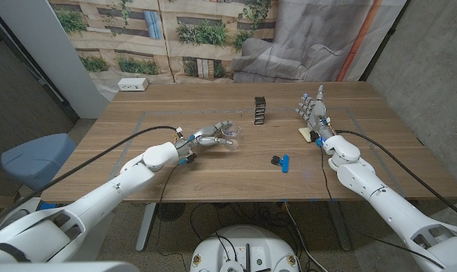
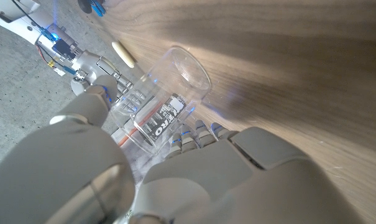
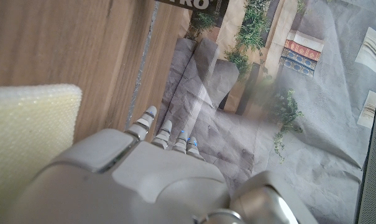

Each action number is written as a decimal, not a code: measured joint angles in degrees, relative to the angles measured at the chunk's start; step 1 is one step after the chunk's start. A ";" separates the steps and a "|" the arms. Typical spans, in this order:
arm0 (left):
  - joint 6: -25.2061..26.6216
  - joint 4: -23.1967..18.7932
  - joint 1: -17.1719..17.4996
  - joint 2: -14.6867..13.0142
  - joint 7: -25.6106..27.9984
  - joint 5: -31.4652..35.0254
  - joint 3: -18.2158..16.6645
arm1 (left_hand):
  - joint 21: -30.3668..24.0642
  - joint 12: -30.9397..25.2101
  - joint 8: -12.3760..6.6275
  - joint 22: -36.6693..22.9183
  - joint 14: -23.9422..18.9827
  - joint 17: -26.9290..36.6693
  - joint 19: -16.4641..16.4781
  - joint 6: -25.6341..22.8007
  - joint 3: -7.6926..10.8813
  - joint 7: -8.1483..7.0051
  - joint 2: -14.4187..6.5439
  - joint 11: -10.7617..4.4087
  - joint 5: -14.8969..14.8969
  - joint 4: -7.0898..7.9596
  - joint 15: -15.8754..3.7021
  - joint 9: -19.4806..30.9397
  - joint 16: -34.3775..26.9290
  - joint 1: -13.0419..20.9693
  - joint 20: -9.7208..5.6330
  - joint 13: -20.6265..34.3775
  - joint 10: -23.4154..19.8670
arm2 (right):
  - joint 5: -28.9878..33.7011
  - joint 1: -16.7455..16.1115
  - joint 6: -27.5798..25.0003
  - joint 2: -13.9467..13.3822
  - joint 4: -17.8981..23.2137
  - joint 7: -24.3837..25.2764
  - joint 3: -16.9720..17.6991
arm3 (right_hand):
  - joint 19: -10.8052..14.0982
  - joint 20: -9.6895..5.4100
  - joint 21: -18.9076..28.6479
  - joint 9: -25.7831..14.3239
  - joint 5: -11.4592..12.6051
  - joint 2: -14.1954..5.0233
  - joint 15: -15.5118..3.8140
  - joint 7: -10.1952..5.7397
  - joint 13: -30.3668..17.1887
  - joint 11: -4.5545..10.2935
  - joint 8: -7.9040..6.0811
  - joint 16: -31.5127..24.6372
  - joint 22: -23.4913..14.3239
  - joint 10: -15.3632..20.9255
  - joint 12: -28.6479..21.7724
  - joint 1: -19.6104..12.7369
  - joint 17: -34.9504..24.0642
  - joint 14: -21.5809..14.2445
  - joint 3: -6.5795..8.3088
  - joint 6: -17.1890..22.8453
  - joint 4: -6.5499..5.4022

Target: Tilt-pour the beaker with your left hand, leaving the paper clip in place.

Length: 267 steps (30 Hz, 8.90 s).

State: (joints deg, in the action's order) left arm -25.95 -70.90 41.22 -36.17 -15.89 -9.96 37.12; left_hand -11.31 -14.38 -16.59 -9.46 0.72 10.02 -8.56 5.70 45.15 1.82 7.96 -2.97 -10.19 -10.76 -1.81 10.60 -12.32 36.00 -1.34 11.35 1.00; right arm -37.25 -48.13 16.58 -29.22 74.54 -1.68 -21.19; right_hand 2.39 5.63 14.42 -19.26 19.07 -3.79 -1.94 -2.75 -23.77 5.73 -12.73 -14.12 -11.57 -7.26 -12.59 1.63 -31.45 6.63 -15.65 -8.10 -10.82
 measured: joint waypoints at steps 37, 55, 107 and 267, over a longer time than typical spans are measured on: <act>-1.85 2.69 2.24 4.66 12.02 3.22 -0.14 | -0.56 -7.71 -16.32 -0.02 -27.57 3.39 18.61 -23.40 -9.72 -2.69 -3.09 -6.25 -1.12 0.69 -0.84 3.40 -7.80 17.34 -0.83 6.36 -27.30 | 0.00 0.02 0.01 -0.01 -0.04 -0.04 0.00 | 0.00 0.00 0.00 0.00 0.00 0.00 0.00 0.00 0.00 0.00 0.00 0.00 0.00 0.00 0.00 0.00 0.00 0.00 0.00 0.00 0.00; -0.78 2.35 2.91 5.66 15.72 4.25 -0.20 | -1.20 -13.85 -23.99 -0.30 -32.71 7.42 25.50 -27.93 -16.51 -4.76 -3.59 -4.66 -1.58 0.46 -0.24 6.42 -14.58 18.08 -1.10 12.58 -32.38 | 0.00 0.02 0.01 0.00 -0.05 -0.04 0.00 | 0.00 0.00 0.00 0.00 0.00 0.00 0.00 0.00 0.00 0.00 0.00 0.00 0.00 0.00 0.00 0.00 0.00 0.00 0.00 0.00 0.00; 11.64 -15.71 6.79 -1.61 17.63 1.33 -5.62 | -1.40 -16.32 -27.78 -0.28 -37.27 10.88 30.35 -30.70 -18.88 -3.05 -2.41 -2.48 -2.76 0.57 0.06 6.26 -14.94 19.25 -1.31 16.61 -35.82 | 0.00 0.03 0.05 0.02 -0.11 -0.06 -0.01 | 0.00 0.00 0.00 0.00 0.00 0.00 0.00 0.00 0.00 0.00 0.00 0.00 0.00 0.00 0.00 0.00 0.00 0.00 0.00 0.00 0.00; 96.46 -49.41 -30.03 -16.83 2.13 7.51 26.91 | -4.45 -17.04 -27.78 -1.07 -46.08 9.51 42.74 -35.10 -19.11 1.37 -2.45 2.96 -5.97 0.80 2.77 2.63 -13.07 19.19 -1.44 16.62 -41.63 | 0.00 0.02 0.07 0.02 -0.11 -0.05 -0.01 | 0.00 0.00 0.00 0.00 0.00 0.00 0.00 0.00 0.00 0.00 0.00 0.00 0.00 0.00 0.00 0.00 0.00 0.00 0.00 0.00 0.00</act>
State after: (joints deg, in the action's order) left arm 70.51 -120.31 11.19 -53.00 -13.76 -2.44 64.04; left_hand -15.75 -31.42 -44.37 -10.53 -45.36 19.53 34.18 -29.39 26.04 3.19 5.51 -0.01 -16.16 -9.96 0.96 13.24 -25.39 55.19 -2.78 27.97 -40.63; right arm -37.24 -48.11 16.65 -29.20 74.43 -1.73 -21.20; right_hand 2.39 5.63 14.42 -19.26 19.07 -3.79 -1.94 -2.75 -23.77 5.73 -12.73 -14.12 -11.57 -7.26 -12.59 1.63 -31.45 6.63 -15.65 -8.10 -10.82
